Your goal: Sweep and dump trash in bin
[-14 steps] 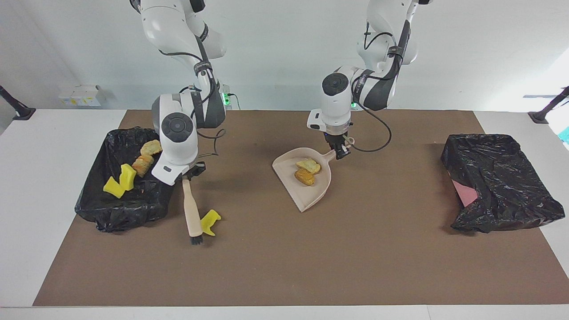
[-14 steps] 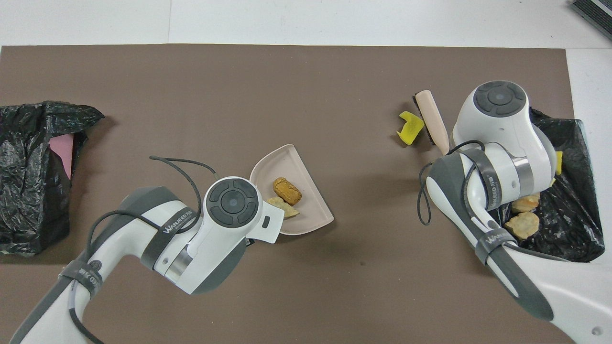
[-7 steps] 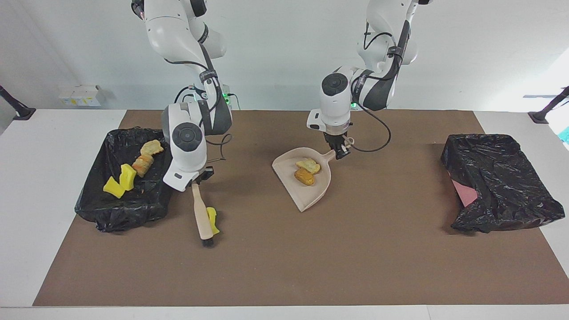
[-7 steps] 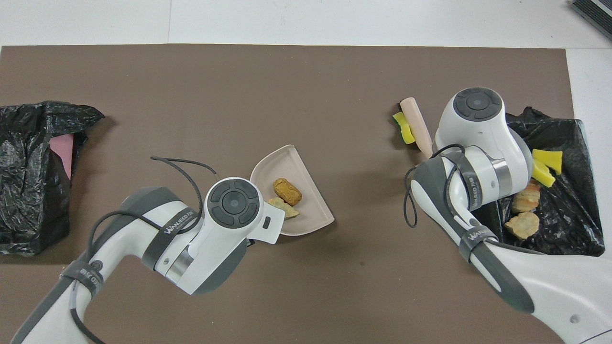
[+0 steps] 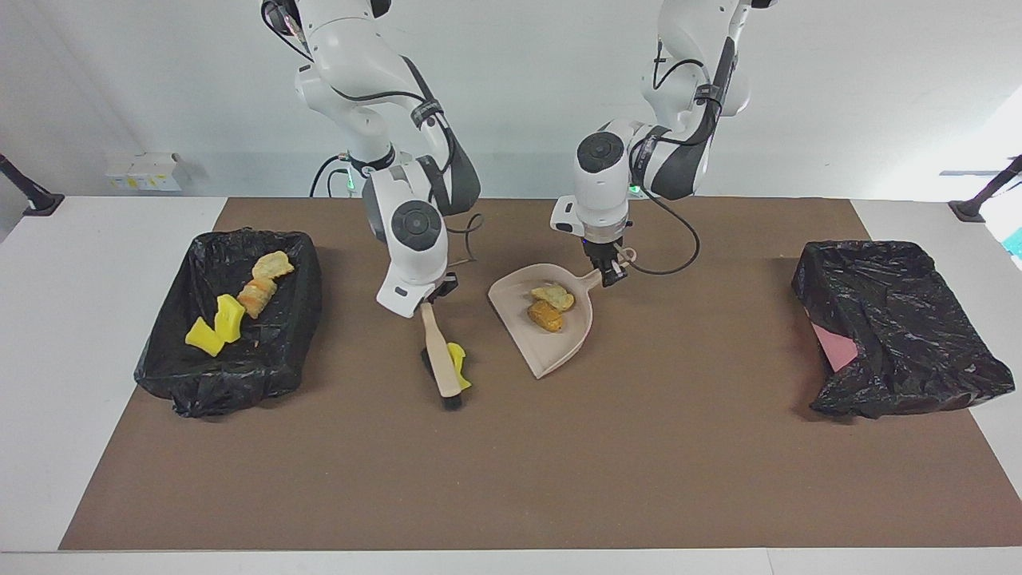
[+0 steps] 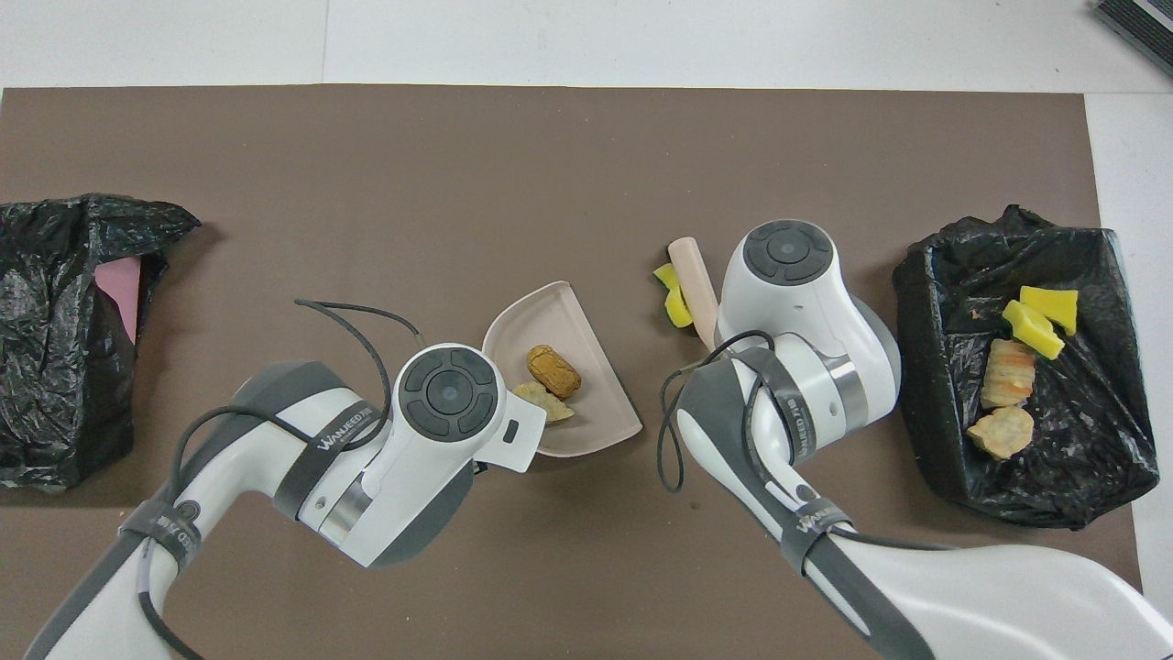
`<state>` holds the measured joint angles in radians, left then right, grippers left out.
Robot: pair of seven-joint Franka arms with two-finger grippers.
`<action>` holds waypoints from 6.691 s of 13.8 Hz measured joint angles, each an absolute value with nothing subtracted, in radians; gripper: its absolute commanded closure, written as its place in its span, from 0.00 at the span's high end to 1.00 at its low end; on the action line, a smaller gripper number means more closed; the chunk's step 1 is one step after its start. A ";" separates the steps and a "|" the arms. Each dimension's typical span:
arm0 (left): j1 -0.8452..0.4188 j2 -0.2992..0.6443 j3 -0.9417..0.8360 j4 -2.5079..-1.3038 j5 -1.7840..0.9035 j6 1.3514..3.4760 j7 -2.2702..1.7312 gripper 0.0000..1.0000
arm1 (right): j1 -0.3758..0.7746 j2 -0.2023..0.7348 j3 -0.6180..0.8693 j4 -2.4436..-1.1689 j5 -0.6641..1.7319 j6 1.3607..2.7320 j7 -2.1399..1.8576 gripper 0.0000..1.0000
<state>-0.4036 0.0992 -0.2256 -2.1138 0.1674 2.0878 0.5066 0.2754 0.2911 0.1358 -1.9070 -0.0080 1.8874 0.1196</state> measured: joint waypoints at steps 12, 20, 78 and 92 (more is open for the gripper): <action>-0.400 0.101 -0.217 -2.146 0.171 2.207 0.601 0.00 | 0.475 0.112 0.132 -1.975 0.221 1.711 0.245 0.00; -0.381 0.108 -0.213 -2.163 0.109 2.293 0.602 0.00 | 0.488 0.085 0.137 -1.961 0.225 1.690 0.402 0.00; 0.606 0.244 -0.184 -1.570 0.659 2.086 1.923 0.00 | 0.683 -0.043 0.123 -2.225 0.409 1.927 0.658 0.57; 0.529 -0.001 -0.190 -1.814 1.102 2.102 1.417 0.00 | 0.122 -0.048 0.109 -1.883 0.074 1.807 0.356 1.00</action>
